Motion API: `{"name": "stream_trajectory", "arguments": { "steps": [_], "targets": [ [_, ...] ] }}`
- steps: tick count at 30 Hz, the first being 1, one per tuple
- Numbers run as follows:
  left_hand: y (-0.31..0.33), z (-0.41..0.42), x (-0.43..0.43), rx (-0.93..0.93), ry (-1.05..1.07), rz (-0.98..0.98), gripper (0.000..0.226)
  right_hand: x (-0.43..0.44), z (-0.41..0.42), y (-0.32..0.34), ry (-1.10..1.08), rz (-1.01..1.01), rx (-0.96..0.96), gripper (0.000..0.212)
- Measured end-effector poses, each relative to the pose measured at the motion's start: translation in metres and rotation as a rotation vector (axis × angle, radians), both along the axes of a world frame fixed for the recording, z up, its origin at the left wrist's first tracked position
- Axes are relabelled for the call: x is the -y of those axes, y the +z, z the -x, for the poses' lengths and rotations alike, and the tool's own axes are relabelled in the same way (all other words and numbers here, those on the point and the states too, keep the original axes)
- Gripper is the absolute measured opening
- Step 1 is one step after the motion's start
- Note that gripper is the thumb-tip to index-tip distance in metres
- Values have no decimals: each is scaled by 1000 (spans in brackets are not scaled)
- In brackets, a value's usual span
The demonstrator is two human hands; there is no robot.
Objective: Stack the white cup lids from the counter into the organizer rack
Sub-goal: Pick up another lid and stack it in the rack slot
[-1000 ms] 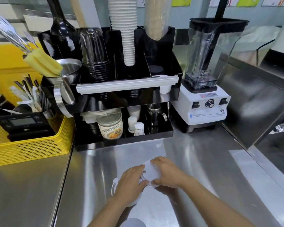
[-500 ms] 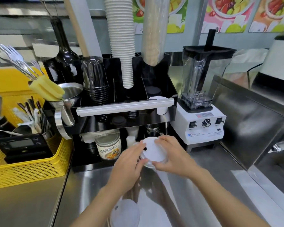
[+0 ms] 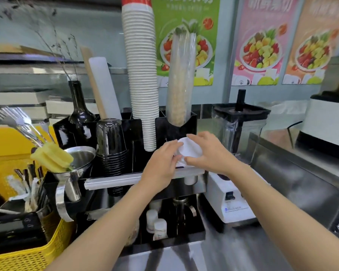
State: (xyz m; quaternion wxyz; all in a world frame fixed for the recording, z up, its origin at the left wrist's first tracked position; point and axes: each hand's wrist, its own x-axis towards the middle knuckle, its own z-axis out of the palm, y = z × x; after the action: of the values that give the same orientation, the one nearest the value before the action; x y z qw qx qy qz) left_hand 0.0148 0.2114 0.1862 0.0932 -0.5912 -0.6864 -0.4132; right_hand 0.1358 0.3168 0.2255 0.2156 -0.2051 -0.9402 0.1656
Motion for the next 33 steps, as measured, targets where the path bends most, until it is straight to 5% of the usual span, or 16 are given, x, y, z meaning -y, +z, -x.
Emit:
{"name": "stream_trajectory", "arguments": {
  "steps": [4,7,14,18,21,25,29,33],
  "targets": [
    [7,9,-19,131,-9,6,36,-21,27,8,-22,-90,128,76],
    [6,18,-28,131,-29,94,38,-33,38,7,-10,-39,184,58],
    [-9,40,-44,-267,84,313,48,-38,53,11,24,-81,513,56],
    [-14,43,-46,-366,144,329,36,-38,72,6,4,-302,769,31],
    [-14,44,-45,-398,116,354,31,-42,76,2,-23,-247,813,25],
    [-13,44,-44,-422,63,458,42,-42,74,-1,-32,-204,859,52],
    [-12,45,-44,-511,65,510,56,-44,78,-5,-30,-174,868,48],
    [-6,41,-46,-538,50,575,46,-43,80,-6,-48,-147,897,42]
  ]
}}
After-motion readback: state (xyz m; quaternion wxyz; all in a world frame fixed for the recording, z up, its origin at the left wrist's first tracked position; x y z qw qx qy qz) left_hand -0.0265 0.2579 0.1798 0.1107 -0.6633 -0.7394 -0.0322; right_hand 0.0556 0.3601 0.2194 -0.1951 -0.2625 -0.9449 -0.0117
